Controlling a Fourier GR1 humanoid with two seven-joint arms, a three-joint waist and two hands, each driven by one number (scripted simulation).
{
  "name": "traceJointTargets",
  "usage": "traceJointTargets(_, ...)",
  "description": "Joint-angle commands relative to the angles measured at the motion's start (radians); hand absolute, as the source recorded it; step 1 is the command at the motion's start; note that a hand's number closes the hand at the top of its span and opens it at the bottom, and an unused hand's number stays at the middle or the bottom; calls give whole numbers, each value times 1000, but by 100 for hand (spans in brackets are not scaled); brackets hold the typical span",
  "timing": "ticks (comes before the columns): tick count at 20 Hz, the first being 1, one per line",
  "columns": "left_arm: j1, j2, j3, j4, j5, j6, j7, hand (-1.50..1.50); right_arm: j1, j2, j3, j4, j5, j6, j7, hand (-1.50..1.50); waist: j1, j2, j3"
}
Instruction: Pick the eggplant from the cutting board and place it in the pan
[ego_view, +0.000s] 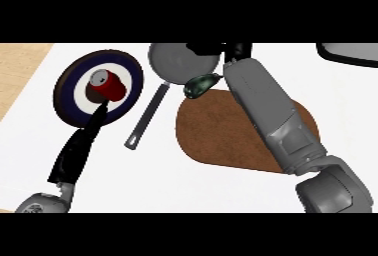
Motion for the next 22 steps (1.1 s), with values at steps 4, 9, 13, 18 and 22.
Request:
traceJointTargets(4,38,3,28,12,7,12,-6,0,53,-70,-105,-24,-73,-63,-126,-150,-43,-17,0)
traceJointTargets(9,59,-20,13,-3,-12,32,4,0,120,-99,-121,-13,-75,-21,-275,-150,-68,-30,0)
traceJointTargets(13,117,9,38,-51,-6,26,5,0,198,-166,-145,-2,-92,67,-363,-150,-91,-43,1)
traceJointTargets(18,86,-15,54,-5,-10,26,7,0,235,-261,-165,23,-105,189,-413,-150,-112,-45,0)
traceJointTargets(22,85,4,88,-4,9,-10,-2,0,218,-330,-158,54,-93,268,-385,-150,-112,-47,0)
